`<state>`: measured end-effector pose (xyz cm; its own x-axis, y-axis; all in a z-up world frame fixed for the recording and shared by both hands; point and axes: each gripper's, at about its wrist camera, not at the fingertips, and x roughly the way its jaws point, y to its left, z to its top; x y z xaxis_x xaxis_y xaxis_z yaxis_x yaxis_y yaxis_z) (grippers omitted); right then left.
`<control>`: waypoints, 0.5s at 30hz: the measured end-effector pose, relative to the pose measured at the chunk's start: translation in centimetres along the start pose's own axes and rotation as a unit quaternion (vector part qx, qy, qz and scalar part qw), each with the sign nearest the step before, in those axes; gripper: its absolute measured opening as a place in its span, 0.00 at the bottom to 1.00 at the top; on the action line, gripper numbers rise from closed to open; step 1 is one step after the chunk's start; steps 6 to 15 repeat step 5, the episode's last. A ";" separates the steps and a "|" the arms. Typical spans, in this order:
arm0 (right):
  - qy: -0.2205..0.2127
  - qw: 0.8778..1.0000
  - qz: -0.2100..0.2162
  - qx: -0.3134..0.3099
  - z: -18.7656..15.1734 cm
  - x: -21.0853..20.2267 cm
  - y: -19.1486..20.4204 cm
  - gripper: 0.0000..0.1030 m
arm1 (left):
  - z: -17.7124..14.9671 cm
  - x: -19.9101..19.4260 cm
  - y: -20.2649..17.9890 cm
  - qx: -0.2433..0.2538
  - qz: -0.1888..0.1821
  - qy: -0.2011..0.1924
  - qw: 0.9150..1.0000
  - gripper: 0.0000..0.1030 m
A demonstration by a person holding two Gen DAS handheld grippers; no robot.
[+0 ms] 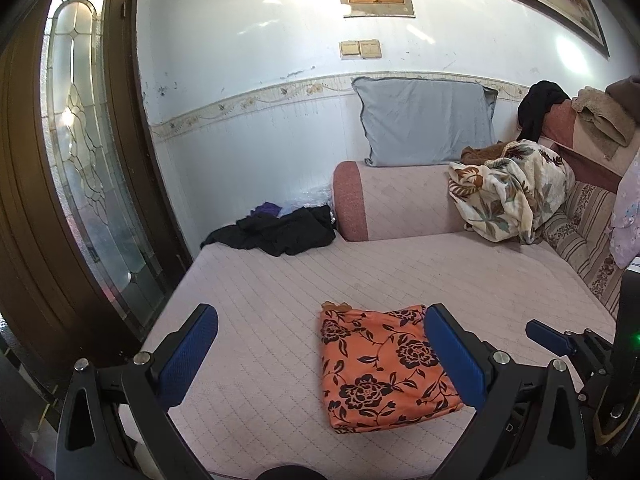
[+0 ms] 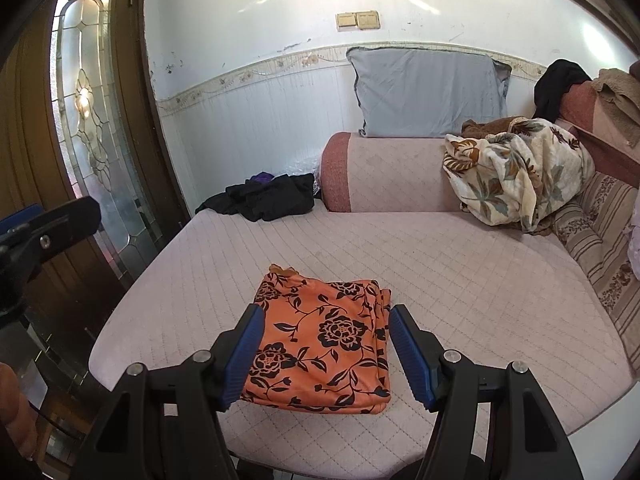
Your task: Fold small clothes
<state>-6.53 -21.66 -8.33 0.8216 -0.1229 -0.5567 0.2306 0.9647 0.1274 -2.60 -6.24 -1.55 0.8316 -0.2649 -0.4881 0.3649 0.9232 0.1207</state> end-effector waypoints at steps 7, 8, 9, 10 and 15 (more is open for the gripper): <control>0.015 1.000 -0.001 0.012 0.5 2.6 -1.1 0.66 | 0.2 3.8 1.2 -0.031 -0.045 0.021 0.998 1.00; 0.015 1.000 -0.001 0.012 0.5 2.6 -1.1 0.66 | 0.2 3.8 1.2 -0.031 -0.045 0.021 0.998 1.00; 0.015 1.000 -0.001 0.012 0.5 2.6 -1.1 0.66 | 0.2 3.8 1.2 -0.031 -0.045 0.021 0.998 1.00; 0.015 1.000 -0.001 0.012 0.5 2.6 -1.1 0.66 | 0.2 3.8 1.2 -0.031 -0.045 0.021 0.998 1.00; 0.015 1.000 -0.001 0.012 0.5 2.6 -1.1 0.66 | 0.2 3.8 1.2 -0.031 -0.045 0.021 0.998 1.00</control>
